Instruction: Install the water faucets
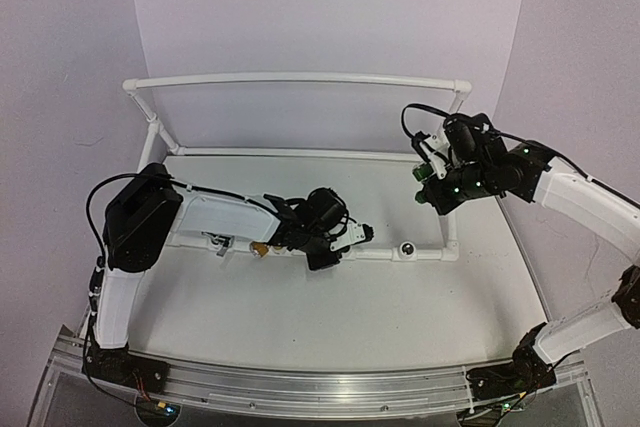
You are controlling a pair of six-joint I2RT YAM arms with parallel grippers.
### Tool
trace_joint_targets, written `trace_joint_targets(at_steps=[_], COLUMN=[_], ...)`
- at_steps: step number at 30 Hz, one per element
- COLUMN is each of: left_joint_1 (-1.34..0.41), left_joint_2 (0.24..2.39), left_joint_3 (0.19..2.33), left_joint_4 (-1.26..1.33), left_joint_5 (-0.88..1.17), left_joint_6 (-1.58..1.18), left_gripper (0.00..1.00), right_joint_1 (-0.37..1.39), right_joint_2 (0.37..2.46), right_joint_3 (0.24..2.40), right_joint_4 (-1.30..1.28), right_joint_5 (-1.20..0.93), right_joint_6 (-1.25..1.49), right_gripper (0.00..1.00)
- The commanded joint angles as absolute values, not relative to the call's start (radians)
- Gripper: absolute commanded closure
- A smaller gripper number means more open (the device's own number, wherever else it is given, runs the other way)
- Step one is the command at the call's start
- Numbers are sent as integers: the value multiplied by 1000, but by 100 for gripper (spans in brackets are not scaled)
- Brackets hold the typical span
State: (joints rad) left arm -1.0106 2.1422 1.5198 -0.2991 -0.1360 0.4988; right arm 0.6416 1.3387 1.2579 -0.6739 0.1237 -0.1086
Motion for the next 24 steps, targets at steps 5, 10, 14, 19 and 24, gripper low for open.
trace_joint_targets(at_steps=[5,10,14,19,24], left_joint_1=[-972,-972,-981,-994,-994], left_joint_2=[2179,2171,2086,1917,1768], left_joint_3=[1625,1672,1636,1540,1447], left_joint_4=[-137,-174,-211,-265,-296], left_joint_5=[-75,-45,-5,48,36], left_joint_6=[475,438,365,252,99], left_gripper=[75,46,13,0,0], right_joint_1=[626,626,626,626,628], right_joint_2=[1314,1321,1331,1376,1475], right_joint_3=[1285,1307,1333,1407,1511], right_joint_4=[-656,-663,-681,-741,-810], right_joint_5=[151,135,103,34,-34], right_joint_6=[-91,-115,-189,-337,-472], right_gripper=[100,100,100,100,100])
